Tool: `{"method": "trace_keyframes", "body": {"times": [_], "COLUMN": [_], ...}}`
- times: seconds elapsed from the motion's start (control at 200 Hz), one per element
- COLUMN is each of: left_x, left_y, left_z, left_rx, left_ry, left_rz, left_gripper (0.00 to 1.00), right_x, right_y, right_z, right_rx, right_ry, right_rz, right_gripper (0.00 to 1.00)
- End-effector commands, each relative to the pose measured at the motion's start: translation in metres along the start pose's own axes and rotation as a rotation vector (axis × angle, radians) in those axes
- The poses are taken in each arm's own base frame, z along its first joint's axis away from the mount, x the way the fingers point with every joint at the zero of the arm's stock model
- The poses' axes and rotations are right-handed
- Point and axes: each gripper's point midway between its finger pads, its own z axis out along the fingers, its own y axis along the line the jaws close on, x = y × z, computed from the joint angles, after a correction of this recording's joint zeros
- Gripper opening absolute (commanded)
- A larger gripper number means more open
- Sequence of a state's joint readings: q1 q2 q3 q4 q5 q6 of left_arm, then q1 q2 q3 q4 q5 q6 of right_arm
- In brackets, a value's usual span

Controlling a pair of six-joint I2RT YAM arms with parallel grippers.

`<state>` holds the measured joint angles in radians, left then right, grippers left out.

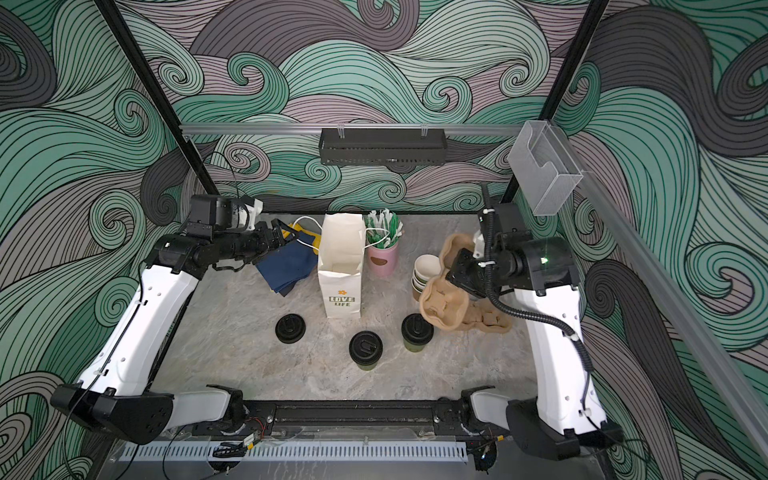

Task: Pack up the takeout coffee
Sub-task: 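Lift the top brown cup holder off the stack with the right gripper, then lower the cup holder into the white bag while left gripper holds the bag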

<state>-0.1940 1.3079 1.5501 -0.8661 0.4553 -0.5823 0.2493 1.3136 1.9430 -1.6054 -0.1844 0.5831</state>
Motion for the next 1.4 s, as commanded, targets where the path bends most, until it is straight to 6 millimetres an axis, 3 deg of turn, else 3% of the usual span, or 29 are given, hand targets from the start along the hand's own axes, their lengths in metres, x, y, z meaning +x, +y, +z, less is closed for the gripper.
{"method": "trace_keyframes", "body": {"times": [0.0, 0.26, 0.4, 0.51, 0.585, 0.855, 1.0, 1.02, 1.12, 1.396], "left_x": [-0.004, -0.013, -0.023, -0.028, -0.028, -0.015, -0.004, -0.004, 0.002, 0.013], "left_y": [-0.019, -0.015, -0.018, -0.021, -0.013, -0.018, -0.020, -0.026, -0.027, -0.036], "left_z": [0.004, 0.027, 0.033, 0.035, 0.049, 0.055, 0.056, 0.045, 0.040, 0.032], "left_rx": [0.072, 0.076, 0.093, 0.109, 0.096, 0.126, 0.126, 0.141, 0.144, 0.157], "left_ry": [0.020, 0.027, -0.010, -0.030, -0.010, 0.035, 0.057, 0.041, 0.039, 0.037], "left_rz": [0.059, 0.034, 0.018, 0.018, -0.001, -0.032, -0.055, -0.046, -0.060, -0.074], "left_gripper": [0.86, 0.79, 0.66, 0.54, 0.44, 0.14, 0.05, 0.04, 0.00, 0.00], "right_x": [0.024, 0.004, -0.005, -0.010, -0.017, -0.041, -0.047, -0.049, -0.057, -0.057], "right_y": [0.014, 0.099, 0.141, 0.157, 0.171, 0.221, 0.231, 0.231, 0.232, 0.231], "right_z": [-0.002, 0.014, 0.032, 0.053, 0.068, 0.103, 0.120, 0.122, 0.132, 0.156], "right_rx": [0.034, -0.093, -0.166, -0.169, -0.183, -0.298, -0.301, -0.296, -0.272, -0.180], "right_ry": [0.140, 0.148, 0.159, 0.170, 0.160, 0.090, 0.073, 0.067, 0.026, -0.031], "right_rz": [-0.039, -0.170, -0.192, -0.190, -0.177, -0.125, -0.115, -0.115, -0.119, -0.167], "right_gripper": [0.05, 0.05, 0.04, 0.04, 0.03, 0.03, 0.01, 0.01, 0.01, 0.01]}}
